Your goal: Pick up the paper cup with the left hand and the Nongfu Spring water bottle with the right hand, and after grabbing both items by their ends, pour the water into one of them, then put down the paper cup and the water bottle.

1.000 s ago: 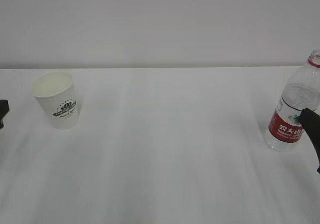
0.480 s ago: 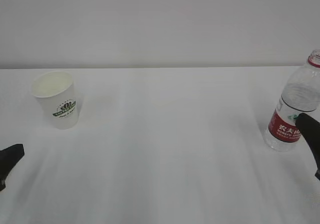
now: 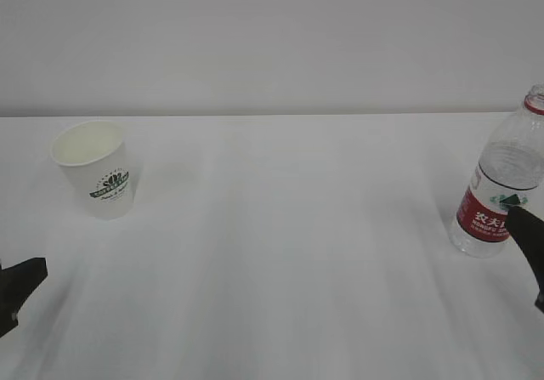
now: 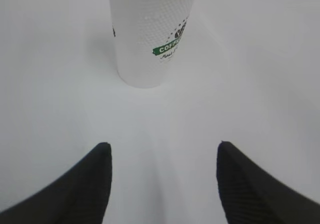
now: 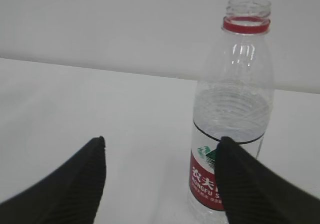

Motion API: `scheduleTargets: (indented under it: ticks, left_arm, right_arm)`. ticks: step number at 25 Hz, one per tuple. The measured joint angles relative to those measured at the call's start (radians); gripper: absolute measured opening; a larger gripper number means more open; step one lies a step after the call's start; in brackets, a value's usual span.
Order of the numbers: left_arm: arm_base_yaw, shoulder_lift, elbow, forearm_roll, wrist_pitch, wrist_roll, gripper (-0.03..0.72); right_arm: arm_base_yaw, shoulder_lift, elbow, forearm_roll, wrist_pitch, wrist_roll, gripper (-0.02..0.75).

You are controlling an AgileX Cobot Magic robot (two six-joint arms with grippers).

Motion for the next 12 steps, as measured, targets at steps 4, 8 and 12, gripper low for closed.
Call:
scheduleTargets:
  ticks: [4, 8, 12]
  left_arm:
    - [0.000, 0.008, 0.000, 0.001, 0.000, 0.000, 0.478]
    - [0.000, 0.008, 0.000, 0.001, 0.000, 0.000, 0.478]
    - [0.000, 0.008, 0.000, -0.017, -0.002, 0.000, 0.478]
  right_arm:
    - [0.000, 0.033, 0.000, 0.042, -0.007, -0.014, 0.514]
    - [0.000, 0.147, 0.000, 0.057, -0.116, -0.019, 0.514]
    - [0.000, 0.290, 0.000, 0.094, -0.272, -0.021, 0.514]
